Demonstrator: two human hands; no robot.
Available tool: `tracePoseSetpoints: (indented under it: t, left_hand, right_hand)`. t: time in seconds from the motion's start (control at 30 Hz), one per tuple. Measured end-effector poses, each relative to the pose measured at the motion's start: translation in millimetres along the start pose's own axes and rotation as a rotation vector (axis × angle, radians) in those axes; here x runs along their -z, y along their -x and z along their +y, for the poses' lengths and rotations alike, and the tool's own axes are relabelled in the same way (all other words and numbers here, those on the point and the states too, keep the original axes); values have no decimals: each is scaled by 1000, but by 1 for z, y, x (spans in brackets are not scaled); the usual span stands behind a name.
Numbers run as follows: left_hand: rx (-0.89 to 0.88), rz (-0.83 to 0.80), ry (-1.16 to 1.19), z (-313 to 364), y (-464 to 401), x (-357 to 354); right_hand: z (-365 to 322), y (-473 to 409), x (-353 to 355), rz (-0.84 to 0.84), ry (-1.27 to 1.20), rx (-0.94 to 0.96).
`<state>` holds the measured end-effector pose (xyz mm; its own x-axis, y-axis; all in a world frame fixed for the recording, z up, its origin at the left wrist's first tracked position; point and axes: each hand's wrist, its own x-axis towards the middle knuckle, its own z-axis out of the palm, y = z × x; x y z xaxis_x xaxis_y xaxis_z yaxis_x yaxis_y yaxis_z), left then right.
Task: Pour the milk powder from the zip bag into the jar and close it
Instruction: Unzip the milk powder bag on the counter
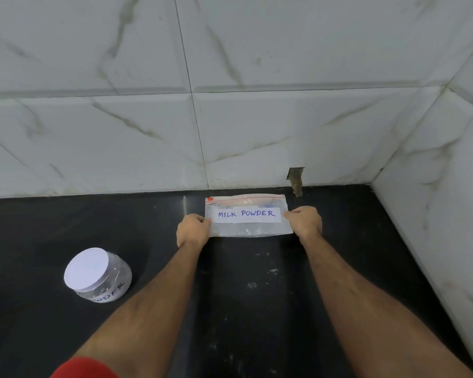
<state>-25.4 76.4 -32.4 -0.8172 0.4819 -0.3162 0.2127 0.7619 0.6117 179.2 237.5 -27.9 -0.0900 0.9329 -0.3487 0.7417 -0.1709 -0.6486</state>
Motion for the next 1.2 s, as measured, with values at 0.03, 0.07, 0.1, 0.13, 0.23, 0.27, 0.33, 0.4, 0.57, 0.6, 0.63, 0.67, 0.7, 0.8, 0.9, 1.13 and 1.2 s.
tracePoseSetpoints:
  t: [0.03,0.07,0.1,0.13,0.23,0.27,0.33,0.4,0.57,0.6,0.63,0.67,0.7,0.8,0.9,1.13,1.2]
  left_hand:
    - [15,-3,19,-1,-1,0]
    - [19,0,38,0,-1,1]
    - [22,9,61,0,0,1]
    - [23,22,96,-1,2,4]
    - [24,47,204,2,7,12]
    - [18,53,246,3,11,17]
    - [-9,61,347,5,19,28]
    - [-49,74,428,9,28,42]
    - [-140,84,591,17,55,80]
    - [-149,71,621,17,61,87]
    - [-162,50,654,16,67,95]
    - [-178,25,685,13,73,101]
    - [-195,-2,711,9,79,106]
    - [-201,-74,738,-9,98,115]
    - [-149,-118,704,-30,114,111]
    - [-81,-176,710,-54,127,101]
    - [-99,-209,728,-51,126,104]
  right_hand:
    - [-2,1,0,2,-23,-24]
    - [-3,1,1,7,-57,-35]
    - [-4,2,1,12,-97,-38]
    - [-5,5,3,20,-138,-30]
    - [-11,12,10,44,-273,-12]
    - [-13,17,14,44,-318,7]
    - [-19,30,23,44,-388,51]
    - [-26,44,34,43,-430,99]
    - [-35,86,63,57,-531,203]
    - [-36,95,68,53,-559,218]
    - [-36,103,74,48,-584,230]
    - [-35,111,78,44,-603,243]
    - [-33,119,82,35,-616,253]
    - [-22,142,83,9,-624,247]
    - [-4,159,73,-28,-559,168]
    - [12,175,58,-46,-520,75]
    - [11,175,60,-48,-522,88]
